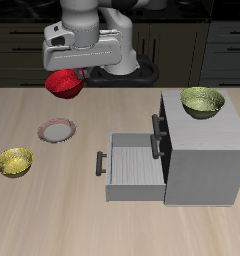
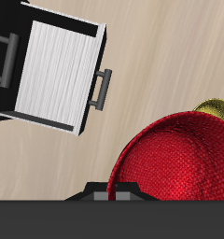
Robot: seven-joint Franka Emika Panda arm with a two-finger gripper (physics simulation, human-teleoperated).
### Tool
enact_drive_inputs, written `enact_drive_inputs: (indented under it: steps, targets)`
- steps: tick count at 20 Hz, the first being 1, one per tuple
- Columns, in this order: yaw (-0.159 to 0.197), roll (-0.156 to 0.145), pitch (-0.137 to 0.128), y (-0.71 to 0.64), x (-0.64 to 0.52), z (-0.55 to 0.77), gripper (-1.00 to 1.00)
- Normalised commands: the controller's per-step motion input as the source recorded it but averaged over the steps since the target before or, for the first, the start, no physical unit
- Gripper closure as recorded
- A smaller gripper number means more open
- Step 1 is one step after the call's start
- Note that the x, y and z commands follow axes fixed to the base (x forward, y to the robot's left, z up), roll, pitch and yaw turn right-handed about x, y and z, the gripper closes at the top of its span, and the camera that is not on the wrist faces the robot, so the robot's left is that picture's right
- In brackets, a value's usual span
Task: Place the red bowl on the plate and close the bottom drawer of the white cabinet
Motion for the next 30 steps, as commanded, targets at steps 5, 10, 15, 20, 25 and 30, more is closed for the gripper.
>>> enact_drive_inputs:
  steps: [5, 10, 15, 20, 25, 30]
  targets:
    - [0.022, -0.013, -0.011, -0.17, -0.06, 0.0, 1.0]
    - [-0.01, -0.047, -0.003, -0.31, -0.12, -0.04, 1.0]
    - [-0.007, -0.044, -0.003, -0.24, -0.15, 0.04, 1.0]
    - [-0.014, -0.044, -0.015, -0.28, -0.17, 0.1, 1.0]
    - [-0.011, -0.03, -0.003, -0.24, -0.19, 0.01, 1.0]
    - [-0.044, 0.024, 0.047, -0.07, -0.23, -0.12, 1.0]
